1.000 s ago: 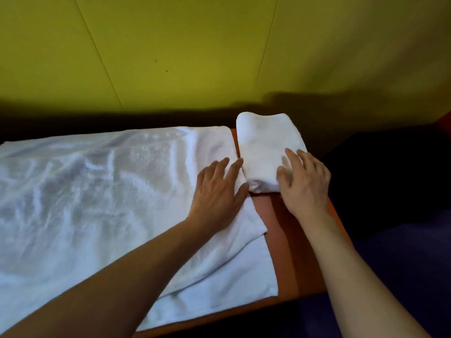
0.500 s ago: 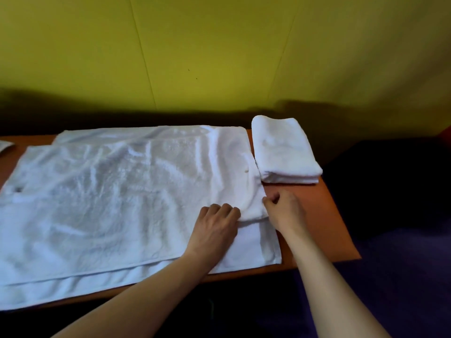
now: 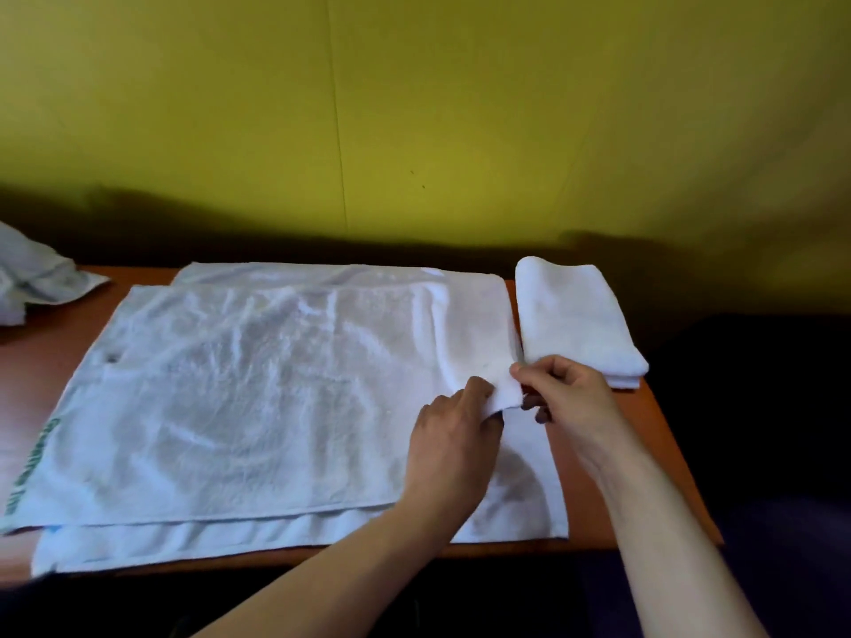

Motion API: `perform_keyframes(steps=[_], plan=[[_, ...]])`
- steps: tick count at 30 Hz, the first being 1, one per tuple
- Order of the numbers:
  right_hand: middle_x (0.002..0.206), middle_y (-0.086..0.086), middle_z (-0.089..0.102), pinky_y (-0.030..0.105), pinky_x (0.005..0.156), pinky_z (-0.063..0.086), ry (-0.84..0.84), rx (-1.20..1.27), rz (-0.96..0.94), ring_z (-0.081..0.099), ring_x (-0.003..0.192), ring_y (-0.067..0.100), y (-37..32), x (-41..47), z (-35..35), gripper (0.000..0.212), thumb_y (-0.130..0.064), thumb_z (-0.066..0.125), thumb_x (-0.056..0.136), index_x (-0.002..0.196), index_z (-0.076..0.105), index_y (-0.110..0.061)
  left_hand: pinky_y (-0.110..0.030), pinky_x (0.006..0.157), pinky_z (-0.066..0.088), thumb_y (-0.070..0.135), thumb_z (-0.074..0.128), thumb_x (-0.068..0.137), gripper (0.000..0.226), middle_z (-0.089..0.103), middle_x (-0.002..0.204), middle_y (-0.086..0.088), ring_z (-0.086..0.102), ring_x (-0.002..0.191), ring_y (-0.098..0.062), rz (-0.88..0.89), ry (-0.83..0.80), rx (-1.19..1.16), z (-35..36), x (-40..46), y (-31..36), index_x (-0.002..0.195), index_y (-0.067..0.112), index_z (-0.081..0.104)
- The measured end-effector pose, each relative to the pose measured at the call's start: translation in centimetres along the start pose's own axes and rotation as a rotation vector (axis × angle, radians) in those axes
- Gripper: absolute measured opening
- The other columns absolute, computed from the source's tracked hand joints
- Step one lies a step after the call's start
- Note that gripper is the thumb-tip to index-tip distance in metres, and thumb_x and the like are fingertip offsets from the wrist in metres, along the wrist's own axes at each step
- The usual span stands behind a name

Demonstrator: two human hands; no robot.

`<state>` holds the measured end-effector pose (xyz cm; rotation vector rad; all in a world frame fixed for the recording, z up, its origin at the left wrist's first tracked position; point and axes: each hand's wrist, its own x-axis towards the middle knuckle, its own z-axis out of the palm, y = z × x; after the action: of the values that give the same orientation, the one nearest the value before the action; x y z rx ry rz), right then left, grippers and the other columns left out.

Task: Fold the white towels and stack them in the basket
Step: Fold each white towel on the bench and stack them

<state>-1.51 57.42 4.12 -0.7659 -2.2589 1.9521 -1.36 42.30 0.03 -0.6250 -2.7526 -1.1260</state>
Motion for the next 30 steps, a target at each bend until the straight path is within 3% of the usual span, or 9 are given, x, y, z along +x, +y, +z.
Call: perform_keyframes(steps=[5,7,9,14,18,20,25,28,30], plan=[[0.097,0.013,0.075,0.04,0.087,0.053,-0.126,0.047,0.524,0.068,0.084,0.027,-0.7,5.1,1.8,0.072,-0.073,0.054,0.085,0.103,0.07,-0.006,-0.039,0.062,0.037,0.053,0.018,0.092,0.043,0.061,0.073,-0.006,0.053,0.07,-0.032,0.016,0.01,-0.066,-2.2,-0.4,-1.4,0.096,0.022,0.048],[0.082,0.011,0.072,0.036,0.075,0.056,-0.14,0.097,0.564,0.068,0.069,0.023,0.1,7.4,3.7,0.065,-0.069,0.059,0.085,0.1,0.069,-0.007,-0.04,0.066,0.041,0.057,0.018,0.092,0.04,0.056,0.074,-0.004,0.051,0.074,-0.025,0.0,-0.009,-0.105,-3.3,-0.9,-2.1,0.088,0.026,0.042],[0.072,0.006,0.072,0.032,0.063,0.053,-0.062,0.152,0.536,0.068,0.06,0.02,0.4,9.5,5.4,0.044,-0.052,0.068,0.086,0.099,0.068,-0.01,-0.04,0.068,0.042,0.058,0.02,0.094,0.036,0.054,0.073,-0.003,0.049,0.076,-0.022,-0.011,-0.015,-0.129,-4.4,-1.2,-3.1,0.081,0.028,0.036],[0.112,0.014,0.069,0.036,0.065,0.053,0.165,0.206,0.326,0.066,0.083,0.024,0.1,13.1,8.8,0.027,-0.009,0.066,0.091,0.118,0.064,-0.003,-0.038,0.064,0.042,0.04,0.037,0.1,0.013,0.055,0.068,0.003,0.048,0.067,-0.018,-0.093,0.059,-0.178,-7.1,-2.2,-6.5,0.092,0.031,0.043],[0.104,0.014,0.069,0.032,0.063,0.055,0.027,0.089,0.107,0.068,0.084,0.022,-2.9,13.2,14.2,0.019,-0.008,0.058,0.096,0.113,0.067,-0.01,-0.038,0.057,0.035,0.03,0.05,0.096,0.003,0.047,0.051,0.004,0.047,0.058,-0.022,-0.324,0.142,-0.254,-10.2,-2.9,-10.0,0.094,0.029,0.048],[0.101,0.012,0.068,0.034,0.065,0.057,0.003,0.064,0.006,0.068,0.085,0.022,-4.5,12.7,18.0,0.02,-0.007,0.055,0.096,0.112,0.068,-0.01,-0.041,0.056,0.037,0.038,0.05,0.098,0.024,0.047,0.051,0.004,0.048,0.057,-0.023,-0.39,0.189,-0.271,-12.1,-3.6,-11.9,0.08,0.025,0.042],[0.084,0.009,0.066,0.046,0.07,0.062,-0.069,-0.032,-0.137,0.069,0.086,0.028,-7.8,10.2,28.2,0.02,-0.017,0.055,0.092,0.075,0.065,-0.016,-0.05,0.062,0.048,0.057,0.04,0.096,0.054,0.051,0.056,-0.01,0.055,0.061,-0.03,-0.508,0.278,-0.343,-17.6,-6.6,-16.2,0.072,0.008,0.041],[0.08,0.011,0.065,0.055,0.074,0.061,-0.143,-0.089,-0.188,0.068,0.081,0.028,-8.7,8.6,33.9,0.022,-0.023,0.054,0.091,0.076,0.064,-0.01,-0.046,0.059,0.042,0.058,0.038,0.094,0.058,0.055,0.059,-0.015,0.051,0.061,-0.031,-0.56,0.363,-0.272,-21.0,-8.7,-19.1,0.07,0.006,0.039],[0.075,0.008,0.066,0.049,0.078,0.061,-0.193,-0.119,-0.223,0.069,0.078,0.025,-9.1,7.6,37.5,0.025,-0.025,0.053,0.091,0.075,0.063,-0.009,-0.046,0.059,0.043,0.051,0.04,0.097,0.054,0.056,0.059,-0.015,0.052,0.059,-0.03,-0.599,0.386,-0.223,-23.0,-9.9,-21.0,0.069,0.006,0.038]])
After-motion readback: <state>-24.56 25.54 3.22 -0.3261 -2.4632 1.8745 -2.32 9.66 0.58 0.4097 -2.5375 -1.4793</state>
